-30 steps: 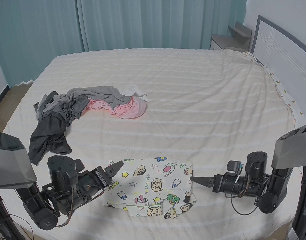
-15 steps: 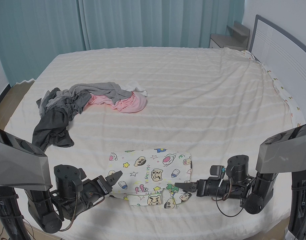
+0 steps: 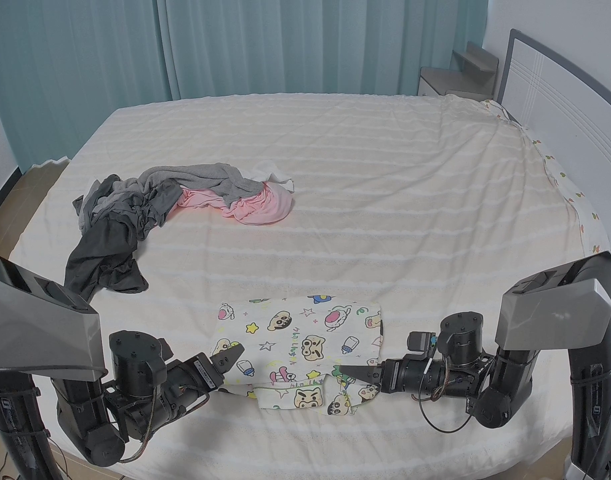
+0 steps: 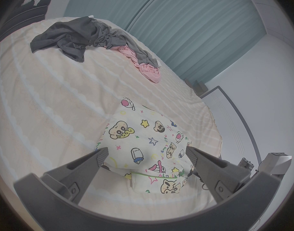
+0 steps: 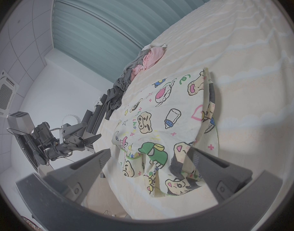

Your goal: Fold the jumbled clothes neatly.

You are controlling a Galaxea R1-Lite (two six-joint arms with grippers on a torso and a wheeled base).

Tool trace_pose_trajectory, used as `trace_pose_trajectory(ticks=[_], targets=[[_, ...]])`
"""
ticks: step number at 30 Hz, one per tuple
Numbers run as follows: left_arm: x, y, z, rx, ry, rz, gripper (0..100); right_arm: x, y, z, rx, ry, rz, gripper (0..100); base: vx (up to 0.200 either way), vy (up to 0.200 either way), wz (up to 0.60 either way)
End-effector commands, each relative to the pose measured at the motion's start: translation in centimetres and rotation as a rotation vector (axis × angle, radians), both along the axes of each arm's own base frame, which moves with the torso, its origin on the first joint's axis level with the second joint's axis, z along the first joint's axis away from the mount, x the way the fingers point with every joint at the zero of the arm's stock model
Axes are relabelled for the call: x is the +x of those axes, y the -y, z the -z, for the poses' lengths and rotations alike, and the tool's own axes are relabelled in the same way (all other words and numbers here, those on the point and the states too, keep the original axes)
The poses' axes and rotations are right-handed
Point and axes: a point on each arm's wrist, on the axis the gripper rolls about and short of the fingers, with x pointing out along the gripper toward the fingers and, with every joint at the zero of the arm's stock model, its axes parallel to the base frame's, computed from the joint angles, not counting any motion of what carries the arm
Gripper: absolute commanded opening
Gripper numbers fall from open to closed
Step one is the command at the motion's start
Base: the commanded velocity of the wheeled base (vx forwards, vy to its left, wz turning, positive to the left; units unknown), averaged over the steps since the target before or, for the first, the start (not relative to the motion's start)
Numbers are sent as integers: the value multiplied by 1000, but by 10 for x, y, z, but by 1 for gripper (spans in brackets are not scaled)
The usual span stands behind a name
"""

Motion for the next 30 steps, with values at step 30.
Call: trace_pose_trajectory(ticks=[30], targets=[[2, -1, 0, -5, 10, -9, 100, -26, 23, -32, 8, -2, -10, 0, 0, 0, 0]])
